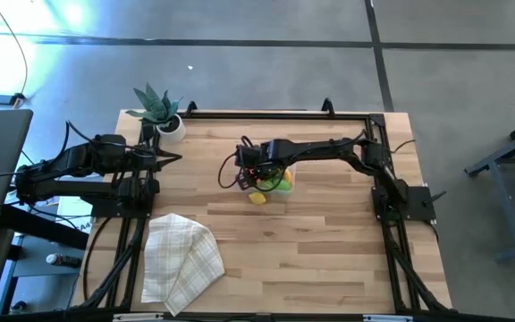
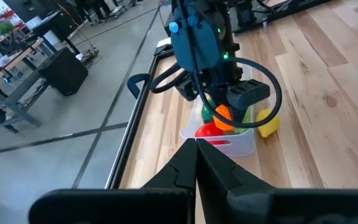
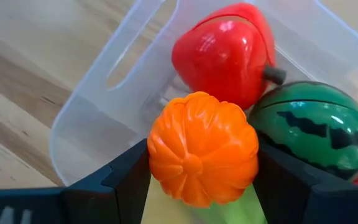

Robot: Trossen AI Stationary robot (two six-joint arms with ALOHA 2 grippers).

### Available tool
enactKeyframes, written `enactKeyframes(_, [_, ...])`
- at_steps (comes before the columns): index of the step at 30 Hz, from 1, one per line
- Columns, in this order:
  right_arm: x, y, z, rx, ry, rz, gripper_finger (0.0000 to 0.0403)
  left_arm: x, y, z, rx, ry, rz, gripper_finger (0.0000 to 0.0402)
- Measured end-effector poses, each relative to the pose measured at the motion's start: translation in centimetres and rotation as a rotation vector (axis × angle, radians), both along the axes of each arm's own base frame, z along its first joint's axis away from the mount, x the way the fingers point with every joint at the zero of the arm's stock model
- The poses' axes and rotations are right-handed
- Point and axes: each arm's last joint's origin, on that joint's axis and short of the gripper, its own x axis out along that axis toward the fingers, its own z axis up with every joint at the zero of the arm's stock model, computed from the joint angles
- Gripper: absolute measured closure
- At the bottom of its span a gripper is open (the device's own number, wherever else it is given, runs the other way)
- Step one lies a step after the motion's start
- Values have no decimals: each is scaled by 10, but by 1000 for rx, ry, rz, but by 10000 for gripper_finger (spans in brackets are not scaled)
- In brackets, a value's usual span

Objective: Pick and placing Produce into tupperware
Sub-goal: Put the pumpkin into the transparent bin

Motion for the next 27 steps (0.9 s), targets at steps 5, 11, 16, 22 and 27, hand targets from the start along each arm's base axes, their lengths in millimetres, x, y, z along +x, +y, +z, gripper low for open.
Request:
enactKeyframes(5, [1,0,0,-4,-7,-1,174,0,0,0,0,1,0,401])
enactKeyframes(11, [0,-1,0,-15,-5,-6,174,0,0,0,0,0,0,401])
enactKeyframes(16, [0,-1,0,-22,-3,-8,174,0,0,0,0,0,0,401])
enactKeyframes(22, [-1,-1,0,-21,7,-8,174,0,0,0,0,0,0,401])
enactKeyframes(27, [-2,-1,0,-20,18,-8,157,0,0,0,0,1,0,401])
